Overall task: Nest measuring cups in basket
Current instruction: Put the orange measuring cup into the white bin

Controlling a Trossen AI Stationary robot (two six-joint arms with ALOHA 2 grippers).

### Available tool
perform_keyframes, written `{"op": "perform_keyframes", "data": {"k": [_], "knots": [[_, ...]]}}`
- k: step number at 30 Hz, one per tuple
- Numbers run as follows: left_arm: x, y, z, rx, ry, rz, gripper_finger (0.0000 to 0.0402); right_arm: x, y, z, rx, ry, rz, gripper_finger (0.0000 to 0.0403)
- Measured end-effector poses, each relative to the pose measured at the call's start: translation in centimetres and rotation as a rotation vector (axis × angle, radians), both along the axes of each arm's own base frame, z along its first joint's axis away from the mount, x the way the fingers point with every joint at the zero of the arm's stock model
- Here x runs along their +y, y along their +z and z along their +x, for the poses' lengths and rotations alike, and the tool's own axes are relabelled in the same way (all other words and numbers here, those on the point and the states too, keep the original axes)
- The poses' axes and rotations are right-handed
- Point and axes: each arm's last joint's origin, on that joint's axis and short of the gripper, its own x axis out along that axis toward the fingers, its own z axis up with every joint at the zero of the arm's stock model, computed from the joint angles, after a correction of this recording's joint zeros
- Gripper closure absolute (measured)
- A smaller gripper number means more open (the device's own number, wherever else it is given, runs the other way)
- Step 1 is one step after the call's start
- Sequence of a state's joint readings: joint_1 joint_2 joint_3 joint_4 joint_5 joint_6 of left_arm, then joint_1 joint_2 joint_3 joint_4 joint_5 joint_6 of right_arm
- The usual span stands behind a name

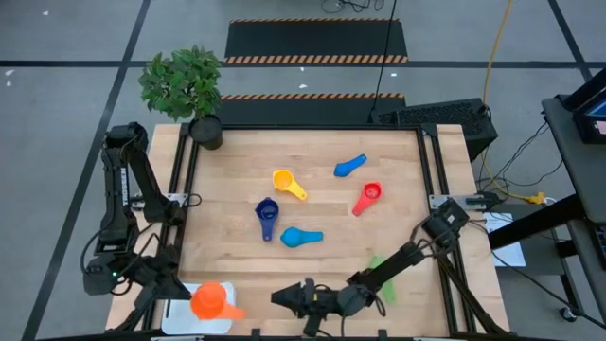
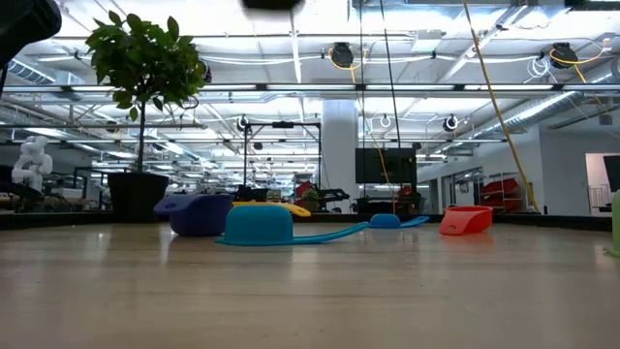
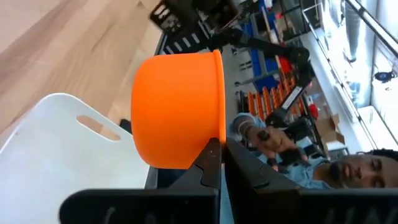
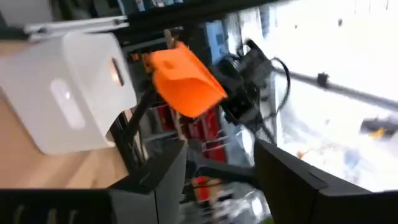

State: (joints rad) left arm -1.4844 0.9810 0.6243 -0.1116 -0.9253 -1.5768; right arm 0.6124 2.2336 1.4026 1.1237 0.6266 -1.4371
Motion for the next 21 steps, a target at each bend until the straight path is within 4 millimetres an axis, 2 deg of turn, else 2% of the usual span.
{"op": "perform_keyframes", "data": {"k": [4, 11, 15, 21], "knots": [[0.1, 0.0, 0.1, -0.018, 0.038, 0.0, 0.0398, -0.3, -0.9, 1.3, 0.001, 0.015, -0.108, 0.0218], [0.2, 0.0, 0.1, -0.027, 0.049, 0.015, 0.0395, 0.0, -0.4, 4.1, 0.013, -0.001, -0.203, 0.0218], [0.2, 0.0, 0.2, -0.037, 0.046, 0.033, 0.0397, 0.3, 0.3, 4.7, 0.002, -0.002, -0.266, 0.0218], [0.2, 0.0, 0.2, -0.049, 0.065, 0.039, 0.0396, 0.5, -0.8, 4.9, 0.101, 0.022, -0.446, 0.022]]}}
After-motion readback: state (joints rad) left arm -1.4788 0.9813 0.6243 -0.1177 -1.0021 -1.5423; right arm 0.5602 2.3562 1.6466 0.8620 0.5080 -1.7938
